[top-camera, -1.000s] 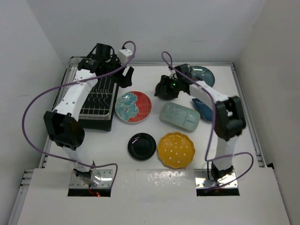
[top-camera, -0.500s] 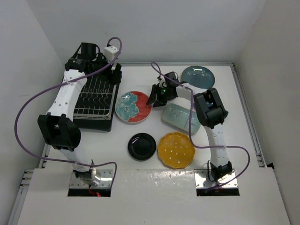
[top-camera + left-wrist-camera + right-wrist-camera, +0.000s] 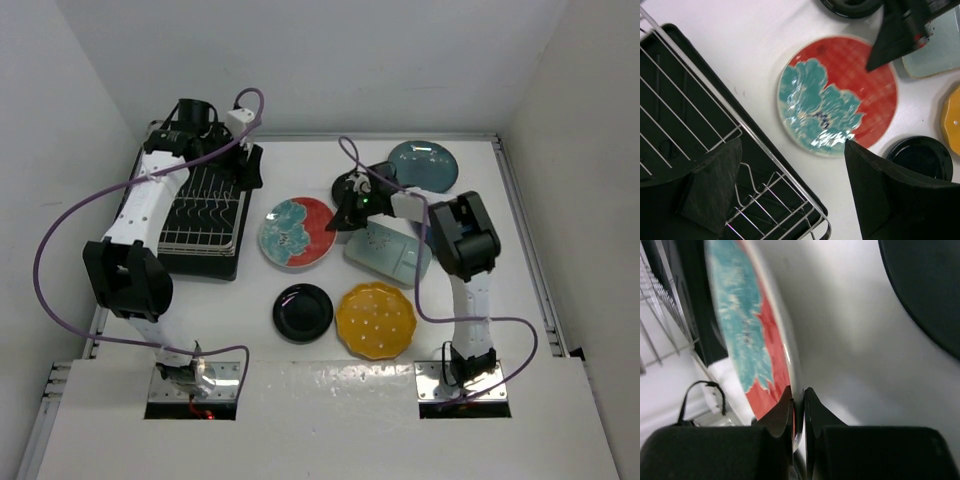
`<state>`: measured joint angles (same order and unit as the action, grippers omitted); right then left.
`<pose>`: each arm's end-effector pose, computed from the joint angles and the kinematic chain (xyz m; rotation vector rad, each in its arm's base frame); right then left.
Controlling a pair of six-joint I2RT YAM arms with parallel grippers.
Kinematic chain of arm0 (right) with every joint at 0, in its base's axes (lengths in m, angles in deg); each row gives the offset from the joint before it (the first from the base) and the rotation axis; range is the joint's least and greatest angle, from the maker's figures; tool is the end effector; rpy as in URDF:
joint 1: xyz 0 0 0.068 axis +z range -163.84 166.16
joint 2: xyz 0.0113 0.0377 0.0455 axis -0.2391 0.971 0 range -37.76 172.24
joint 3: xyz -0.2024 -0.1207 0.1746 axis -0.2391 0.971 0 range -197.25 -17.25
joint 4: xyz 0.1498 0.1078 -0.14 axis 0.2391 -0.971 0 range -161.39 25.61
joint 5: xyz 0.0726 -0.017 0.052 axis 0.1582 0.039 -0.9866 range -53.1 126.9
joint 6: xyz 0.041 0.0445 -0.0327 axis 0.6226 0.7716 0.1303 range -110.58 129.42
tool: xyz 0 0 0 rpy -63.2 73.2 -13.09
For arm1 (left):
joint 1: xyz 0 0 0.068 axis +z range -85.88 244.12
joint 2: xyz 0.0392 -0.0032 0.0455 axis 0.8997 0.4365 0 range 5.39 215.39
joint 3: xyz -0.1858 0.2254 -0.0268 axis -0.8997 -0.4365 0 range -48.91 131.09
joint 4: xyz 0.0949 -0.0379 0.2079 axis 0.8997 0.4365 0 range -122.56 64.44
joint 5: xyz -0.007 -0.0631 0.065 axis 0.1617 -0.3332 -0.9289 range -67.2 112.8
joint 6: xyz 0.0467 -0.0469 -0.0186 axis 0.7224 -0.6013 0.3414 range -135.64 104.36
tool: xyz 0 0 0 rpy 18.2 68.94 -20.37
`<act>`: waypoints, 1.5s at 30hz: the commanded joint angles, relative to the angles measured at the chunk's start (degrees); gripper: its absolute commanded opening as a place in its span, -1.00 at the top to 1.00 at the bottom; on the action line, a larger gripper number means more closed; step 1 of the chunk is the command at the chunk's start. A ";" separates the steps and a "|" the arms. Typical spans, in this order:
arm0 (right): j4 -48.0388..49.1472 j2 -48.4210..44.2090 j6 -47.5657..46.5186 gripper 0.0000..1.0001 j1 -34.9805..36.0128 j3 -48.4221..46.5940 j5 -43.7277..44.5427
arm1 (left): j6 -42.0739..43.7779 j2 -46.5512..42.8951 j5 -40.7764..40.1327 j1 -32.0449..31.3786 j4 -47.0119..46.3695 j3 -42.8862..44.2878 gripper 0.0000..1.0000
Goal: Load the plates into the dish rack
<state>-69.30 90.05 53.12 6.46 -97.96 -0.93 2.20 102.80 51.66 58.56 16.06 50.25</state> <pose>0.4160 0.1903 0.1307 0.2312 2.6544 1.2516 0.3473 -0.0607 0.3732 0.6959 2.2061 -0.4916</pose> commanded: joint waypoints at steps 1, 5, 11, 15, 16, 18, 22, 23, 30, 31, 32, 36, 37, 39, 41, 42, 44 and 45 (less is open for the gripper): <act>3.32 -12.48 -7.13 1.00 -2.80 3.26 2.84 | 1.75 -0.29 2.78 -1.02 -0.37 -0.36 -0.76; 7.79 -25.56 -13.37 1.00 -3.51 7.92 -2.23 | 3.25 1.82 3.56 -4.80 0.16 -0.36 -1.00; 18.34 -33.06 -9.00 1.00 -3.94 13.64 -11.30 | 3.77 3.84 10.42 -6.13 0.16 1.57 -1.00; 26.50 -35.43 -3.04 1.00 -4.30 15.75 -14.99 | 3.77 4.98 10.95 -6.13 0.16 2.18 -1.00; 29.14 -35.70 -2.40 1.00 -4.56 16.19 -17.09 | 3.25 4.99 10.43 -6.13 0.16 2.18 -1.00; 32.06 -35.79 -0.39 1.00 -4.65 16.28 -19.03 | 3.25 4.99 10.43 -5.60 0.16 2.71 -1.00; 38.18 -36.14 4.26 1.00 -5.35 17.59 -20.45 | 3.25 4.47 12.70 -4.46 0.16 2.10 -0.89; 39.87 -36.14 5.33 1.00 -5.35 18.04 -20.27 | 3.25 4.46 15.76 -3.85 0.16 1.57 -0.54; 50.95 -32.71 14.56 1.00 -5.44 18.04 -19.92 | 2.72 2.88 27.54 -1.56 1.30 0.51 1.00; 51.22 -32.62 14.74 1.00 -5.27 18.04 -19.49 | 2.72 2.88 28.52 -1.03 1.91 0.51 1.00; 51.23 -32.36 14.92 1.00 -5.26 17.95 -19.22 | 2.72 2.88 29.84 -1.03 1.92 0.51 1.00; 47.02 -32.36 13.43 0.43 -5.53 17.95 -15.28 | 0.79 1.83 28.28 0.37 1.92 2.96 1.00; 45.18 -32.62 12.56 0.03 -5.88 17.43 -14.57 | 0.09 1.82 27.14 1.16 1.92 4.28 1.00; 35.52 -33.23 7.55 -0.89 -5.97 16.03 -12.01 | -3.51 1.82 21.52 3.01 1.05 7.54 1.00; 28.83 -34.73 3.17 -1.00 -5.88 16.11 -6.15 | -5.97 1.82 16.52 4.68 -0.01 13.41 1.00; 25.07 -36.04 1.05 -1.00 -6.05 16.63 -4.56 | -7.29 1.82 13.71 5.55 -0.02 15.61 1.00; 24.07 -37.36 -0.89 -1.00 -6.14 17.51 0.29 | -8.44 1.82 3.34 7.93 -0.02 22.73 1.00; 23.98 -37.89 -1.42 -1.00 -6.32 18.38 1.08 | -8.96 1.82 0.09 8.89 -0.02 24.75 1.00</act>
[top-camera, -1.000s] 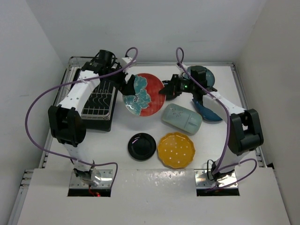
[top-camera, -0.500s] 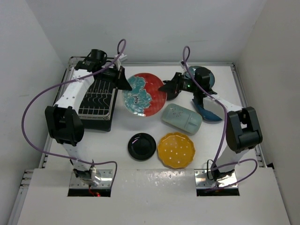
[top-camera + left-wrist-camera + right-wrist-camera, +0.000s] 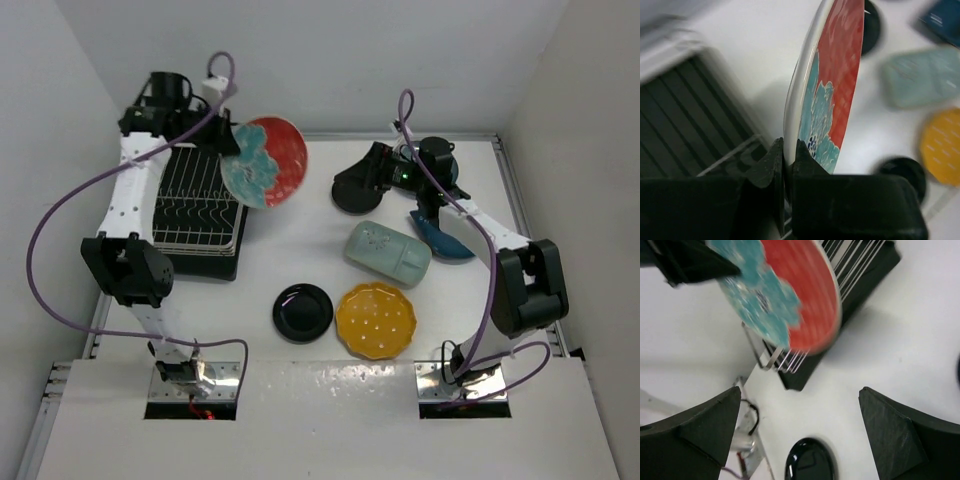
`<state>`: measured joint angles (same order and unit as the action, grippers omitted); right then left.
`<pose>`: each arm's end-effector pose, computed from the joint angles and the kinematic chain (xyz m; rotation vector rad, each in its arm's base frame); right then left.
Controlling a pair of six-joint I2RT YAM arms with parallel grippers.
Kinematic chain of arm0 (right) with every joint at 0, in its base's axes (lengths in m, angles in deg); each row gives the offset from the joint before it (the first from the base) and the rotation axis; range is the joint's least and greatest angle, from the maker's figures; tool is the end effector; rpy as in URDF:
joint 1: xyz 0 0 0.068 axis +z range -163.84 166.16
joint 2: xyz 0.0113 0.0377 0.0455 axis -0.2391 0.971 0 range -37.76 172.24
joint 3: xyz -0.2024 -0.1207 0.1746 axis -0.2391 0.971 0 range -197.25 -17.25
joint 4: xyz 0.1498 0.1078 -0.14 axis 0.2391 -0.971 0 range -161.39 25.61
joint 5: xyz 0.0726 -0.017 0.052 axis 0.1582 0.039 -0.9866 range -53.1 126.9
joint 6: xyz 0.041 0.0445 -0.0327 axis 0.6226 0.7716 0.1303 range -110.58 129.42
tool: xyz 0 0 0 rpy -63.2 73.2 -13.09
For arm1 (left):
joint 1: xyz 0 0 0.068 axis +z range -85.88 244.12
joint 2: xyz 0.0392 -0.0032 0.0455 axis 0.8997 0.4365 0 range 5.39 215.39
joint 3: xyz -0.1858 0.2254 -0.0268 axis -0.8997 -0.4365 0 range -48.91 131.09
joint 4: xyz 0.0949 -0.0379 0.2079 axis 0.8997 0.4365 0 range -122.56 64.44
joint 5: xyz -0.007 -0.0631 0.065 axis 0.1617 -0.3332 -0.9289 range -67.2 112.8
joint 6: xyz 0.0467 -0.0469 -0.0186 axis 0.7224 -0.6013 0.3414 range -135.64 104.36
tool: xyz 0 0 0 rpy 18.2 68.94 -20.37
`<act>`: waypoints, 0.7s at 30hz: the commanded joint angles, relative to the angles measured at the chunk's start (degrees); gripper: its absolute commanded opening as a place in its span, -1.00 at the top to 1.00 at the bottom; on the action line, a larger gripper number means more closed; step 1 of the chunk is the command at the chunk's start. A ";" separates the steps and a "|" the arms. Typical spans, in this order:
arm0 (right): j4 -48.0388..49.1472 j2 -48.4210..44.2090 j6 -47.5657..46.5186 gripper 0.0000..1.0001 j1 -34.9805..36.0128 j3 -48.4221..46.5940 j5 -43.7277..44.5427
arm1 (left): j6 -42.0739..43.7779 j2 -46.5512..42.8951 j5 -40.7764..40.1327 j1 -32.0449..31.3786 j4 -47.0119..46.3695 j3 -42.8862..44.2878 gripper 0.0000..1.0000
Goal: Load the plates into the dish rack
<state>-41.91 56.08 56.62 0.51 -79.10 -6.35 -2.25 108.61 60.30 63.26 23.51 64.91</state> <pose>0.3435 0.1273 0.3171 -0.0709 1.9170 1.4070 0.3657 -0.0392 0.4051 0.5837 2.1727 -0.6525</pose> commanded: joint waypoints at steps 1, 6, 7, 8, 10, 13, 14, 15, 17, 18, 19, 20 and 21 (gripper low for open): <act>-3.67 -4.71 -5.19 -1.00 -0.55 0.23 7.55 | -4.51 -3.99 -15.11 6.03 -7.47 13.50 1.00; -6.74 -4.20 -6.15 -1.00 -0.73 -0.20 7.21 | -0.13 -3.99 -32.45 9.56 -7.47 16.43 1.00; -7.79 -3.67 -6.33 -1.00 -0.73 -0.99 6.95 | 2.67 -3.99 -39.10 10.17 -7.47 14.78 1.00; -8.32 -3.23 -6.24 -1.00 -0.73 -1.26 6.68 | 4.09 -4.69 -42.30 10.18 -7.47 13.63 1.00; -8.86 -2.44 -6.33 -1.00 -0.55 -2.05 6.68 | 7.17 -5.65 -48.10 10.71 -11.24 10.21 1.00; -9.90 -1.56 -6.50 -1.00 -0.46 -3.62 6.59 | 9.11 -6.36 -52.09 13.51 -14.94 4.31 1.00; -10.26 -1.12 -6.51 -1.00 -0.29 -4.07 6.25 | 9.11 -6.36 -50.78 15.00 -14.94 3.61 1.00; -10.52 -0.77 -6.68 -1.00 -0.20 -4.68 6.07 | 9.11 -6.36 -49.98 15.71 -15.46 2.73 1.00; -11.84 -0.33 -7.03 -1.00 0.06 -5.91 5.72 | 9.11 -6.89 -48.23 17.03 -15.47 1.94 1.00; -12.45 -0.33 -7.21 -1.00 0.15 -5.75 5.63 | 9.11 -6.89 -46.39 18.17 -15.47 1.06 1.00; -12.98 -0.24 -7.82 -1.00 0.24 -6.09 5.63 | 8.50 -6.89 -45.07 19.22 -15.47 1.05 1.00; -13.16 -0.50 -7.82 -1.00 0.33 -6.01 5.71 | 8.50 -6.89 -45.05 19.23 -15.47 0.18 1.00; -13.34 -0.33 -7.83 -1.00 0.15 -5.92 5.80 | 7.98 -7.41 -44.53 20.10 -15.47 -0.70 1.00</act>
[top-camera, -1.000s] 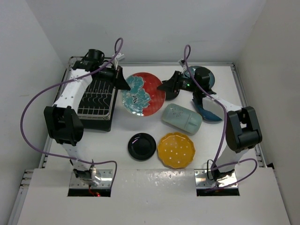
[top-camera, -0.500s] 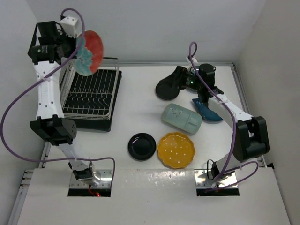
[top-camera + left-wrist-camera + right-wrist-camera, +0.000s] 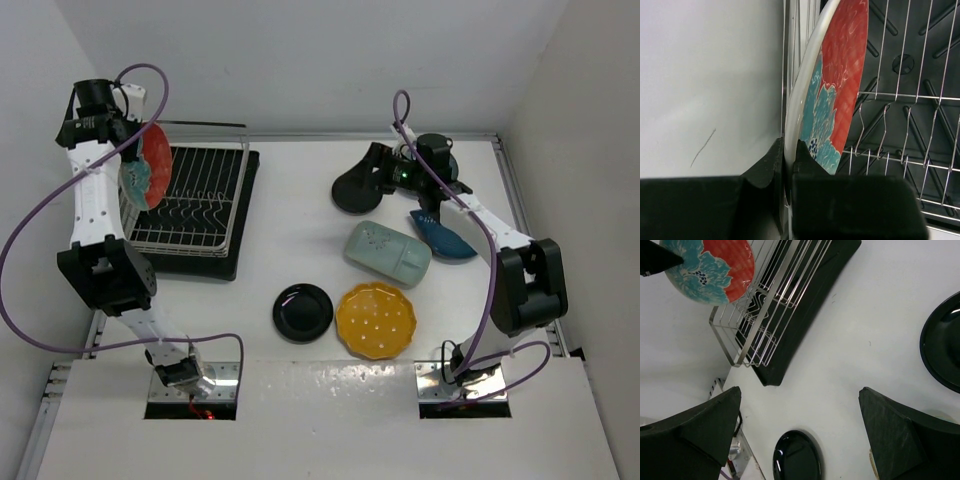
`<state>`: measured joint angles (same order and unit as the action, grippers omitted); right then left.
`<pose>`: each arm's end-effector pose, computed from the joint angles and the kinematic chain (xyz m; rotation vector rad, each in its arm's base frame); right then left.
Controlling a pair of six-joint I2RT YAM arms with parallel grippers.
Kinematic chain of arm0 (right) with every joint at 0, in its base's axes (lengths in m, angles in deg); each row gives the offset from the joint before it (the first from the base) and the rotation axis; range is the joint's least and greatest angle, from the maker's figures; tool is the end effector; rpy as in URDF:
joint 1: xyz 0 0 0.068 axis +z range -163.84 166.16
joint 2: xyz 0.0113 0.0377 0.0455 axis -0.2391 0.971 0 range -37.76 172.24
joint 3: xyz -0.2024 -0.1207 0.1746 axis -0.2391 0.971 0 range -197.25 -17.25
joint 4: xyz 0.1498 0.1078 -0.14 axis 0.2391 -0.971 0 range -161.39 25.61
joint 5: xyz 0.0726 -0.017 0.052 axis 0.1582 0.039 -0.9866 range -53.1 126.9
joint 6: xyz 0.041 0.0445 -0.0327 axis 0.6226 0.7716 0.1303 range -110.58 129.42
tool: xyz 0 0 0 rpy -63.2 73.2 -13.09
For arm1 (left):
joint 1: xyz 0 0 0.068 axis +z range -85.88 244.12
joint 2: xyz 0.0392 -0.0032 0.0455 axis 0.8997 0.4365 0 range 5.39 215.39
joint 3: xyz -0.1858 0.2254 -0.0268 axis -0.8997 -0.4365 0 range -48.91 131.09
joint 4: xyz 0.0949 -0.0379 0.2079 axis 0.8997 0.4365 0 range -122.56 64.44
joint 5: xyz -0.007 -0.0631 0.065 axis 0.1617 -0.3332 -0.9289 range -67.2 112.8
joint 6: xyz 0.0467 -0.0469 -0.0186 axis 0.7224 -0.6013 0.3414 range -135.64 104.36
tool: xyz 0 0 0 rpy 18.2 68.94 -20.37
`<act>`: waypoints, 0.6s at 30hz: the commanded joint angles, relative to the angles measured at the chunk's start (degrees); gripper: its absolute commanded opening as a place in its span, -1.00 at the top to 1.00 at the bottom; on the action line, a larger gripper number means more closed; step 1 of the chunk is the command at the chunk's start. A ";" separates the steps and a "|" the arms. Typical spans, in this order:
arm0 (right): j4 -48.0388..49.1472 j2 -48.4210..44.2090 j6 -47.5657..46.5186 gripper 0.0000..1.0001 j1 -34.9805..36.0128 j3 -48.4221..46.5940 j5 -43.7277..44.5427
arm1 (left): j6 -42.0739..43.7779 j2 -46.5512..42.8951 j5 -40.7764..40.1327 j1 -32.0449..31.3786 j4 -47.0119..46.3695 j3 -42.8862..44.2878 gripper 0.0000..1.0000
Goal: Load the plates into the dish rack
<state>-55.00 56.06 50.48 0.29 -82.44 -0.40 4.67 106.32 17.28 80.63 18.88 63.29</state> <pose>0.3469 0.1221 0.3097 -0.0003 2.0426 1.2474 0.3531 0.1104 0.4105 0.0249 2.3078 0.4438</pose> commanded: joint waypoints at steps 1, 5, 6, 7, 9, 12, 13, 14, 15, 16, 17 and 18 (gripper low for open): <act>-0.25 -0.48 -1.68 -1.00 0.46 -2.58 -0.06 | 1.04 -5.12 -1.51 3.26 -10.83 0.91 1.00; -0.68 -0.75 -2.12 -1.00 0.37 -2.40 -0.05 | 0.51 -5.12 3.31 4.67 -9.88 1.78 1.00; -0.77 -0.66 -2.21 -1.00 0.20 -2.57 0.03 | -0.01 -5.12 6.19 4.67 -9.26 3.79 1.00; -0.69 -0.48 -2.21 -1.00 0.54 -2.84 0.12 | -0.01 -4.60 7.79 4.67 -8.56 5.03 1.00; -1.56 -0.05 -2.47 -1.00 0.55 -3.62 -0.05 | -0.88 -4.07 10.69 4.67 -7.06 7.14 1.00; -2.27 -0.13 -2.74 -1.00 0.37 -4.33 -0.14 | -1.42 -3.54 10.55 4.67 -6.44 10.31 1.00; -2.44 0.04 -3.35 -1.00 0.46 -4.25 -0.14 | -0.64 -2.93 9.14 4.67 -6.44 11.10 1.00; -2.62 -0.04 -3.27 -1.00 0.63 -4.33 -0.23 | -0.02 -2.93 7.64 5.19 -6.44 11.11 1.00; -3.40 -0.39 -4.05 -1.00 0.55 -4.33 -0.14 | 0.86 -2.32 6.50 5.20 -6.44 11.11 1.00; -3.58 -0.39 -4.40 -1.00 0.55 -4.33 -0.06 | 0.87 -2.31 5.88 6.85 -6.44 11.11 1.00; -3.93 -0.31 -4.76 -1.00 0.55 -4.42 -0.05 | 1.47 -2.31 5.87 7.47 -6.44 11.11 1.00; -4.81 -0.39 -5.11 -1.00 0.46 -4.42 -0.05 | 2.09 -2.31 5.87 8.26 -7.05 11.11 1.00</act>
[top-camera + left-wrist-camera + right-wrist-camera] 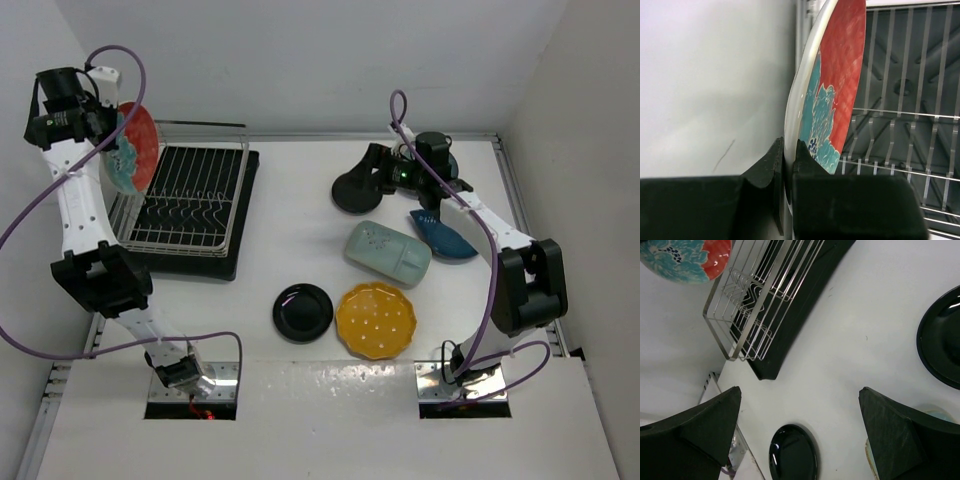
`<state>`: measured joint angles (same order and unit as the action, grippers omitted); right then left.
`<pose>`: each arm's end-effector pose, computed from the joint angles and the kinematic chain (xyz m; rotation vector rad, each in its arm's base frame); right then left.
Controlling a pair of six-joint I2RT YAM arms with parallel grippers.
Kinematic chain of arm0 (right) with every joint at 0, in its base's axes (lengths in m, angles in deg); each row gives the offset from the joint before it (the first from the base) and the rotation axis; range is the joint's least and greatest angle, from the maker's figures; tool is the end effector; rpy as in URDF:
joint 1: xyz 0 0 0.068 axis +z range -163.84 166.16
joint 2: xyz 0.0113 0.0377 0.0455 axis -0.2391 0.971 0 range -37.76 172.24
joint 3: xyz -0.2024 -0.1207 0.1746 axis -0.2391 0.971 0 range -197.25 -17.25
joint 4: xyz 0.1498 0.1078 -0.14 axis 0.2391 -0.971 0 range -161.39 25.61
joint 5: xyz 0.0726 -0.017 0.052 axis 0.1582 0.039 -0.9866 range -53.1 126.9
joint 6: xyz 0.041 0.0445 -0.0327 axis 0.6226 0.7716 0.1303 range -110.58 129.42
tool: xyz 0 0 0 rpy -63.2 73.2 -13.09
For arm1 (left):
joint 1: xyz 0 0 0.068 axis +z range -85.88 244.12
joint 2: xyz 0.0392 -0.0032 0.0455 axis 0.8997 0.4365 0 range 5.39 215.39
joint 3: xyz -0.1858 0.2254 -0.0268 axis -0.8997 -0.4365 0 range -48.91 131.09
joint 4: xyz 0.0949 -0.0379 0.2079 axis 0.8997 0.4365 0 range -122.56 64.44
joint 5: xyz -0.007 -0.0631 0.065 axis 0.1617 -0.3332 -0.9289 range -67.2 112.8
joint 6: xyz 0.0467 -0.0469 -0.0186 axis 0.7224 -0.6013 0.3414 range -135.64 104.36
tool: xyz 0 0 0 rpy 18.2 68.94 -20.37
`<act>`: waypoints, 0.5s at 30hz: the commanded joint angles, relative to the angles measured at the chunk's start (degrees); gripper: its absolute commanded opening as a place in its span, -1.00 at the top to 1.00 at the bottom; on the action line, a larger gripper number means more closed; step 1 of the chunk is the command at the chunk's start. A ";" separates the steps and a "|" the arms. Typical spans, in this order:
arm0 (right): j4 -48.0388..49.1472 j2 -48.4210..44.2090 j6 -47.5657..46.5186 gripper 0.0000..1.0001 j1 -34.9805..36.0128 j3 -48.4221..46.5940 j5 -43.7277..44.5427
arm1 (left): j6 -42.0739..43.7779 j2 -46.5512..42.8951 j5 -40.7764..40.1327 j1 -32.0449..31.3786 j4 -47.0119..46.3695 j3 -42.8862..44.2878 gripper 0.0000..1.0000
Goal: Load the plates into the dish rack
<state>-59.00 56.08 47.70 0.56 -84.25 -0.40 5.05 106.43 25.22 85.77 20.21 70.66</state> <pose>0.3463 0.1238 0.3121 -0.0364 2.0698 1.2202 0.3396 0.1324 0.4451 0.0062 2.1925 0.3755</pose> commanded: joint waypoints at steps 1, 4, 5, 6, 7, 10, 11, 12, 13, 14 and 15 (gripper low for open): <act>-0.82 -0.42 -2.42 -1.00 0.46 -2.61 -0.14 | 1.72 -2.42 -2.06 3.14 -8.91 3.74 1.00; -0.82 -0.07 -2.25 -1.00 0.28 -2.78 -0.05 | 3.83 -2.94 -1.45 3.66 -10.23 0.95 1.00; -0.73 0.02 -2.25 -1.00 0.28 -2.78 -0.05 | 3.83 -2.95 -1.45 4.19 -10.76 -0.03 1.00; -0.90 0.11 -2.07 -1.00 0.11 -3.22 -0.14 | 4.36 -2.95 -1.45 4.19 -11.81 -0.91 1.00; -0.73 0.29 -1.90 -1.00 0.20 -3.22 -0.23 | 4.36 -2.95 -0.84 4.71 -12.34 -2.66 1.00; -0.82 0.20 -1.98 -1.00 0.28 -3.40 -0.14 | 4.36 -2.95 0.30 5.24 -13.05 -4.60 1.00; -1.08 0.11 -2.16 -1.00 0.11 -3.48 -0.14 | 4.36 -2.95 1.18 5.25 -13.57 -5.74 1.00; -1.26 0.03 -2.16 -1.00 0.11 -3.40 -0.23 | 4.36 -3.56 1.19 5.25 -13.57 -6.36 1.00; -1.78 -0.32 -2.51 -1.00 0.20 -3.22 -0.06 | 4.36 -3.56 1.71 5.25 -13.57 -6.97 1.00; -1.78 -0.41 -2.68 -1.00 0.28 -3.22 -0.05 | 4.36 -3.56 1.72 5.25 -13.57 -8.11 1.00; -1.87 -0.50 -2.69 -1.00 0.20 -2.87 0.03 | 4.36 -3.56 1.72 5.25 -14.10 -8.73 1.00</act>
<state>-61.28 56.08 46.48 0.56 -85.11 -0.40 8.76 106.54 25.30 90.75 16.84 61.41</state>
